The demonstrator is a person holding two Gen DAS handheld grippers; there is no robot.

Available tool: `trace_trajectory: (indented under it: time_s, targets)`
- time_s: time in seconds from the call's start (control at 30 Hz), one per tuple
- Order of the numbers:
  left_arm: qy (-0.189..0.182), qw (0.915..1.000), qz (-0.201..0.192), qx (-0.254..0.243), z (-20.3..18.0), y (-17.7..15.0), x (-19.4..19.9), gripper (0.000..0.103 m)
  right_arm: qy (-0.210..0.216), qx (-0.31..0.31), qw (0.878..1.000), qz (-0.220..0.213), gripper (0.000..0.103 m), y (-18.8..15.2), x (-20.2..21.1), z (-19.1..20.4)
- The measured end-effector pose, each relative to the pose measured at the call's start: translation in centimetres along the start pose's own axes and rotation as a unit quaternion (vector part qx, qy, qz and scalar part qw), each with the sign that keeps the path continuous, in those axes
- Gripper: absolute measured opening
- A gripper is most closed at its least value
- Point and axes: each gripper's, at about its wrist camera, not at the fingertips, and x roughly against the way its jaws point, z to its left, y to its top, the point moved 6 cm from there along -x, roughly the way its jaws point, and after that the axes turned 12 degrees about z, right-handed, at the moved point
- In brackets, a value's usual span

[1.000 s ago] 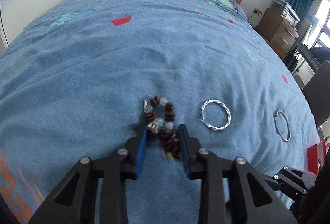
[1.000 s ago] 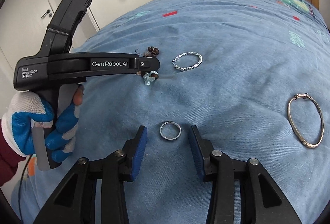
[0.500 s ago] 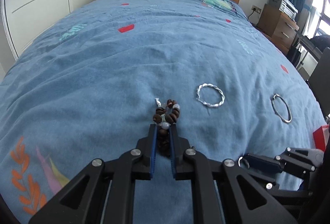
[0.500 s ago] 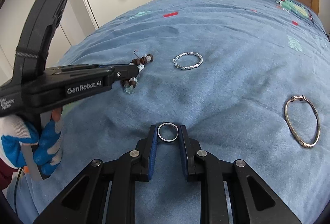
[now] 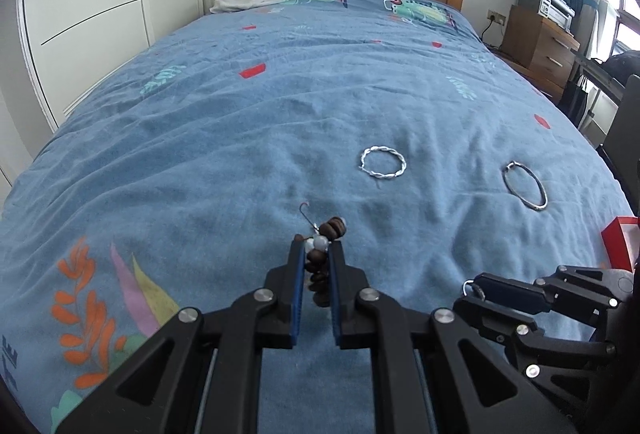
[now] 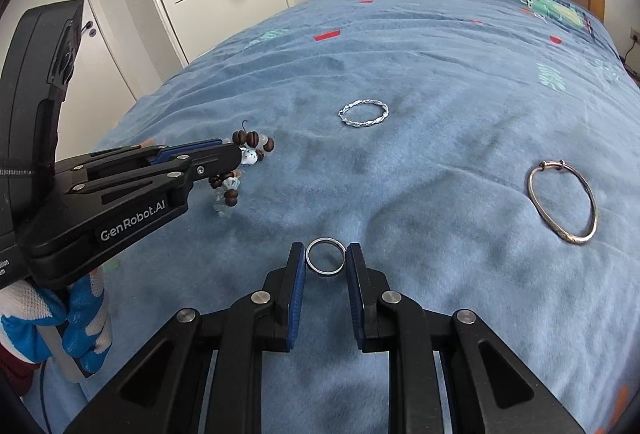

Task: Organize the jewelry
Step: 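Carry the beaded bracelet and silver ring in both grippers into the red box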

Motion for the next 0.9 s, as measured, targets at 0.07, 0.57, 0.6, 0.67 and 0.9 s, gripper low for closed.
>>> trace_trajectory:
  time_s: [0.07,0.57,0.6,0.67,0.9]
  targets:
    - [0.0,1.0,-0.003,0.0,-0.1,-0.2,0.7,0.01,0.0,-0.006,1.0,-0.004,0.02,-0.3,0.7,0.0]
    - [-0.016,0.9983,-0.037,-0.042,-5.4,-0.9,7.7,0.01,-0.032,-0.042,0.997,-0.051,0.02,-3.2,9.1,-2.0]
    - [-0.018,0.9981,-0.038,-0.045,-5.9,-0.8,8.0,0.01,-0.036,-0.045,0.997,-0.054,0.02,-3.5,9.7,-2.4]
    - [-0.026,0.9973,-0.043,-0.054,-7.6,-0.8,8.8,0.01,-0.045,-0.051,0.996,-0.06,0.02,-4.2,11.0,-3.2]
    - [-0.052,0.9933,-0.051,-0.09,-13.8,-0.7,10.5,0.01,-0.081,-0.084,0.99,-0.075,0.02,-7.5,15.6,-7.4]
